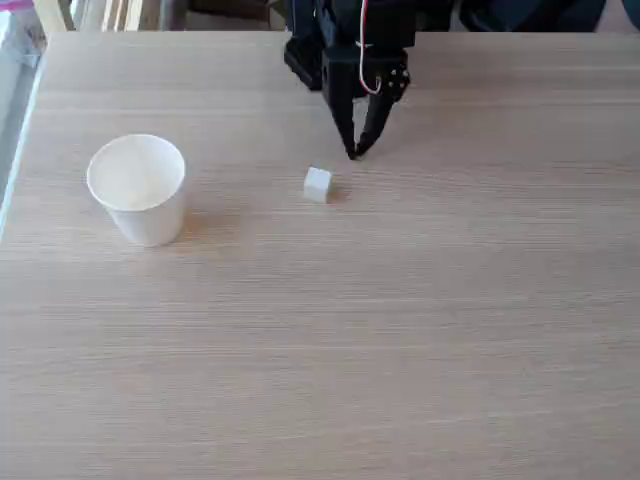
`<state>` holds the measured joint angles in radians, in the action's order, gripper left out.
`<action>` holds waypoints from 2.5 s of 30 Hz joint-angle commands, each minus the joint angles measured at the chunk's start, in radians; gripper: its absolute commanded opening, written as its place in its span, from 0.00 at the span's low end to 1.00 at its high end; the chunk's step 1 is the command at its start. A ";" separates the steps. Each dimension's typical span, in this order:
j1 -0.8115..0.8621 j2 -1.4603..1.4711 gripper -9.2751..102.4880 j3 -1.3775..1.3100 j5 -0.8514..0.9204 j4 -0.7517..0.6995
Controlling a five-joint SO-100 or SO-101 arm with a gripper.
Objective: Grasp a block and put it in the bin.
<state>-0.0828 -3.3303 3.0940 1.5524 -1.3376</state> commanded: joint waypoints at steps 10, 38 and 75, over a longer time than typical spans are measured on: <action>-0.002 -0.002 0.08 0.014 -0.055 0.003; 0.003 -0.002 0.08 0.014 -0.046 0.003; -0.017 0.451 0.08 -0.393 -0.048 0.308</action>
<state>-0.1074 -2.9468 2.8057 1.5202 -1.0646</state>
